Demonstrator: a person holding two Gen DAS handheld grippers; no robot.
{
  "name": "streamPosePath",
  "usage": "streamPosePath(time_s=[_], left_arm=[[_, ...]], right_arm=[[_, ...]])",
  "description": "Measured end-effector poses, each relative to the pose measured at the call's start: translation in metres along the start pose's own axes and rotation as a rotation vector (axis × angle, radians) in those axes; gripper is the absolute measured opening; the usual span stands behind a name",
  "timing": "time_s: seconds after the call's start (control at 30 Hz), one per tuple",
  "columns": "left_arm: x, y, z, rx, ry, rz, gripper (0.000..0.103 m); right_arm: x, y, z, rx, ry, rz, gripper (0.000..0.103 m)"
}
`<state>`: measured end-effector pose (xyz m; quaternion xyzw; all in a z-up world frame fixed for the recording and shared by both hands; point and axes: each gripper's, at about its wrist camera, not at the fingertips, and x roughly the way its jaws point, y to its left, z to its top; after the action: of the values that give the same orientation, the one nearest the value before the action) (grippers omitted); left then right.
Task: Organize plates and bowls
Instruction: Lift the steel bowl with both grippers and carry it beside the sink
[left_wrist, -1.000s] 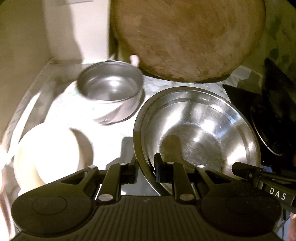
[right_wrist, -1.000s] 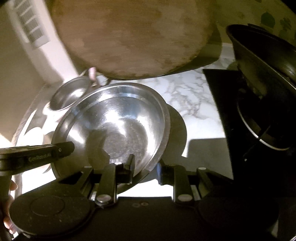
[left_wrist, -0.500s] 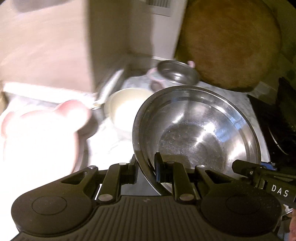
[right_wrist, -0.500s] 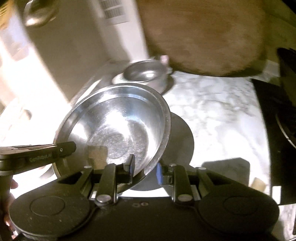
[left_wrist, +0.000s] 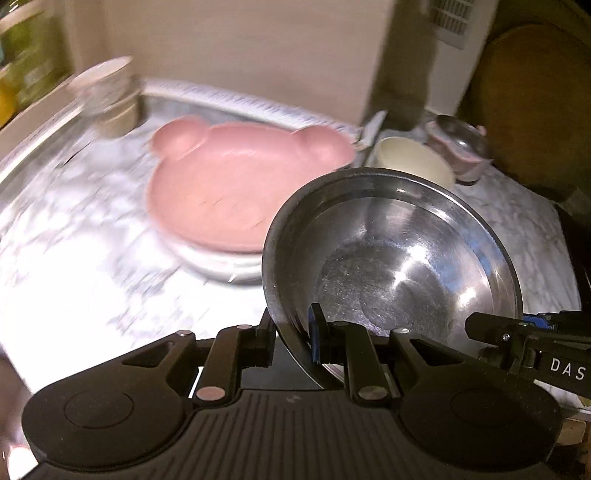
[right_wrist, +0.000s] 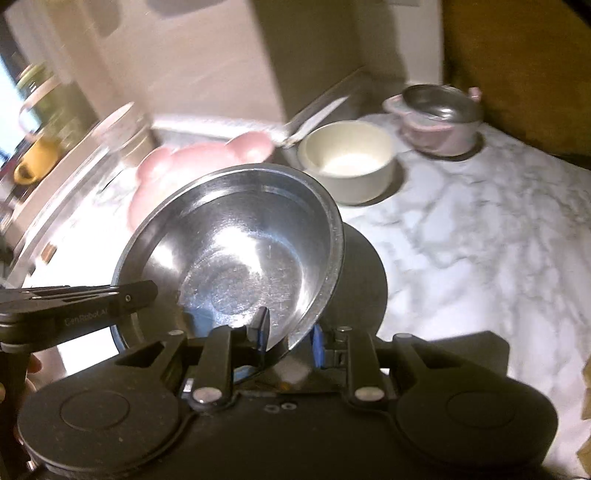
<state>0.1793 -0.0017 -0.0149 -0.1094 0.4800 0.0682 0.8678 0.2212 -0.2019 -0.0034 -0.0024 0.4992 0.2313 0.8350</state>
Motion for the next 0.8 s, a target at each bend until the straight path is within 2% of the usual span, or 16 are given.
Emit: streamPosePath(time_s=[0.37, 0.57, 0.8], left_arm=[[-0.024, 0.056, -0.060, -0.123, 0.030, 0.088, 0.017], [-0.029, 0.078, -0.078, -0.164, 0.036, 0.119, 0.017], [-0.027, 0.089, -0.090, -0.181, 0.033, 0.137, 0.017]], right_arm=[[0.014, 0.055, -0.028, -0.135, 0.077, 0.067, 0.024], [0.024, 0.077, -0.035, -0.180, 0.101, 0.095, 0.024], [0.035, 0.084, -0.040, -0.195, 0.122, 0.105, 0.024]])
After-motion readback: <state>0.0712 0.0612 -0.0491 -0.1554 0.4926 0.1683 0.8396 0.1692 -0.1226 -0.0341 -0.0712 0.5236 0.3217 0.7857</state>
